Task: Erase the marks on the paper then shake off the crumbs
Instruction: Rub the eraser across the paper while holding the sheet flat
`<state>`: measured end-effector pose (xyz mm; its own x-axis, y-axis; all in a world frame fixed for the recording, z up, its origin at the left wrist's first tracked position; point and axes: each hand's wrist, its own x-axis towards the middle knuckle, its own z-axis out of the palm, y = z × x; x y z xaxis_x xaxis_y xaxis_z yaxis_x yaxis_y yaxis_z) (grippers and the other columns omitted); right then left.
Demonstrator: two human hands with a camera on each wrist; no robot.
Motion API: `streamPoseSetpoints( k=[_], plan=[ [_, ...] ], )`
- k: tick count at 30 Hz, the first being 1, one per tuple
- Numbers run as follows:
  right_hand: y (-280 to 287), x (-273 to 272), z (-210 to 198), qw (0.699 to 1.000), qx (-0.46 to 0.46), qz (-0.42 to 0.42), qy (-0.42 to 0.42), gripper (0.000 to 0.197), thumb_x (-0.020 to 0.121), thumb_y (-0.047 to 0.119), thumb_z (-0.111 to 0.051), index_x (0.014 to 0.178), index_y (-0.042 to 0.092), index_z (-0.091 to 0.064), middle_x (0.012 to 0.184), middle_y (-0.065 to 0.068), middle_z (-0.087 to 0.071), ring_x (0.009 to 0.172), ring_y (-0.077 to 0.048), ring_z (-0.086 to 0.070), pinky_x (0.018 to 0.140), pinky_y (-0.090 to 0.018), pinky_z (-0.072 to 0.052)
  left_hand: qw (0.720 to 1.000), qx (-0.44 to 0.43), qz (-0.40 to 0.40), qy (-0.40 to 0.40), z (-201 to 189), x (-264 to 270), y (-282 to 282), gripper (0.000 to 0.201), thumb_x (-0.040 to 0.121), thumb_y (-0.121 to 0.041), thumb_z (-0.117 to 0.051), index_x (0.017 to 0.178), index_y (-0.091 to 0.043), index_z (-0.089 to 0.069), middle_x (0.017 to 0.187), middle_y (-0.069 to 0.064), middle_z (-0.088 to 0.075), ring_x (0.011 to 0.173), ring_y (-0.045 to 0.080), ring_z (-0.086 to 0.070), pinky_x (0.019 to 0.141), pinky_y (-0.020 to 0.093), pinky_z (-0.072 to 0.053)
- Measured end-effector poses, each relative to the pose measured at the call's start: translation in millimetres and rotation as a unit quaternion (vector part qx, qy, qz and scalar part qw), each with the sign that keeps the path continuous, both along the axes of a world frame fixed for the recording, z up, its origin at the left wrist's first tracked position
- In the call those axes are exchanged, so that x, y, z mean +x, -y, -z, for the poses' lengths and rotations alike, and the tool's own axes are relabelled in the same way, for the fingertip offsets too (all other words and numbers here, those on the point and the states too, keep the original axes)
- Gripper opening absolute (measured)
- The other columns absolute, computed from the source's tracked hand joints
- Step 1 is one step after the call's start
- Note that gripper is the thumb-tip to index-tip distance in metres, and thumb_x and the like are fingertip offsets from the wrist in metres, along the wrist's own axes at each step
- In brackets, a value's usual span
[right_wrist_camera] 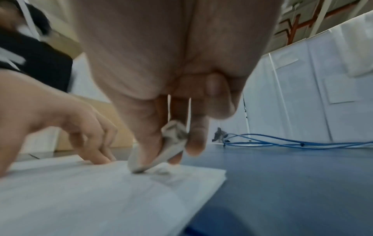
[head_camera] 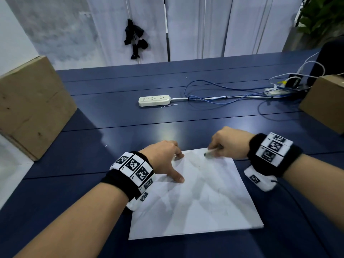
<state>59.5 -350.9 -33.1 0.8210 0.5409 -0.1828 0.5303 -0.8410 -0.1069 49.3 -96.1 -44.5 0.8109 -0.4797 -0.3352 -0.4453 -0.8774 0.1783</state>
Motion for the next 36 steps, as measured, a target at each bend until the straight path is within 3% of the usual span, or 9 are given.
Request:
streamPoseSetpoints(
  k=[3,8,13,16,21,27,29,34,36],
  plan=[
    [2,3,2,0.999,-0.011,0.008,0.033,0.048,0.078,0.069,-0.047,0.088,0.029,-0.071,0.080,0.006,-0.068,0.078,-0.016,-0.061,0.067,-0.033,-0.054,1.000,-0.001,0.002,0.003,0,0,0,0.072,0.058,-0.065,-0.084,0.115,-0.026,-0.063,0.107,-0.015,-0.048,0.099,0.015,-0.055,0.084,0.040,-0.053],
    [5,-38,-6,0.984,0.003,-0.078,-0.162,0.021,0.081,0.035,-0.068,0.100,0.031,-0.075,0.090,0.011,-0.067,0.075,-0.002,-0.055,0.070,-0.018,-0.044,1.000,0.004,0.003,0.002,0,1,0,0.068,0.058,-0.066,-0.083,0.109,-0.026,-0.062,0.106,-0.014,-0.048,0.098,0.015,-0.055,0.082,0.041,-0.054],
    [-1,-5,-4,1.000,-0.002,0.017,-0.009,0.046,0.076,0.067,-0.051,0.089,0.029,-0.073,0.076,0.006,-0.070,0.072,-0.012,-0.059,0.067,-0.029,-0.051,1.000,0.000,0.001,0.002,2,1,-1,0.071,0.056,-0.068,-0.083,0.110,-0.027,-0.062,0.105,-0.016,-0.048,0.098,0.016,-0.056,0.083,0.041,-0.054],
    [2,5,1,0.999,-0.010,0.035,0.038,0.038,0.084,0.060,-0.054,0.090,0.028,-0.073,0.078,0.006,-0.068,0.074,-0.018,-0.059,0.064,-0.033,-0.052,1.000,-0.001,0.000,0.001,3,2,-2,0.071,0.054,-0.069,-0.082,0.110,-0.029,-0.062,0.104,-0.017,-0.046,0.097,0.014,-0.055,0.084,0.041,-0.054],
    [6,-34,-5,0.989,-0.006,-0.086,-0.119,0.016,0.084,0.031,-0.069,0.099,0.030,-0.076,0.085,0.013,-0.062,0.070,0.006,-0.050,0.065,-0.007,-0.035,1.000,0.000,-0.003,-0.003,2,3,-2,0.074,0.055,-0.067,-0.084,0.114,-0.028,-0.062,0.103,-0.018,-0.045,0.098,0.014,-0.055,0.084,0.040,-0.054],
    [1,-1,-5,1.000,-0.010,0.018,0.002,0.050,0.074,0.069,-0.046,0.086,0.028,-0.072,0.078,0.006,-0.069,0.075,-0.013,-0.060,0.067,-0.034,-0.053,1.000,0.005,0.004,0.001,0,1,0,0.073,0.056,-0.067,-0.083,0.114,-0.028,-0.062,0.105,-0.015,-0.047,0.098,0.014,-0.055,0.084,0.040,-0.053],
    [2,5,-2,0.999,-0.016,0.026,0.037,0.044,0.081,0.065,-0.049,0.083,0.027,-0.070,0.077,0.006,-0.066,0.074,-0.017,-0.059,0.065,-0.037,-0.054,1.000,0.004,0.002,0.001,0,2,0,0.073,0.056,-0.067,-0.083,0.114,-0.028,-0.062,0.105,-0.015,-0.047,0.098,0.015,-0.055,0.084,0.040,-0.053],
    [5,-30,-8,0.991,-0.010,-0.074,-0.107,0.017,0.086,0.038,-0.067,0.098,0.030,-0.075,0.090,0.008,-0.064,0.077,-0.006,-0.054,0.067,-0.015,-0.040,1.000,0.001,0.001,0.001,1,2,0,0.073,0.056,-0.067,-0.083,0.113,-0.027,-0.062,0.105,-0.015,-0.048,0.098,0.015,-0.056,0.083,0.040,-0.054],
    [4,-28,-7,0.991,-0.002,-0.069,-0.117,0.020,0.083,0.037,-0.069,0.100,0.030,-0.075,0.089,0.008,-0.067,0.077,-0.006,-0.055,0.070,-0.017,-0.042,1.000,0.003,0.003,0.002,0,2,1,0.073,0.057,-0.066,-0.084,0.113,-0.025,-0.063,0.106,-0.014,-0.049,0.098,0.015,-0.055,0.083,0.040,-0.054]
  ],
)
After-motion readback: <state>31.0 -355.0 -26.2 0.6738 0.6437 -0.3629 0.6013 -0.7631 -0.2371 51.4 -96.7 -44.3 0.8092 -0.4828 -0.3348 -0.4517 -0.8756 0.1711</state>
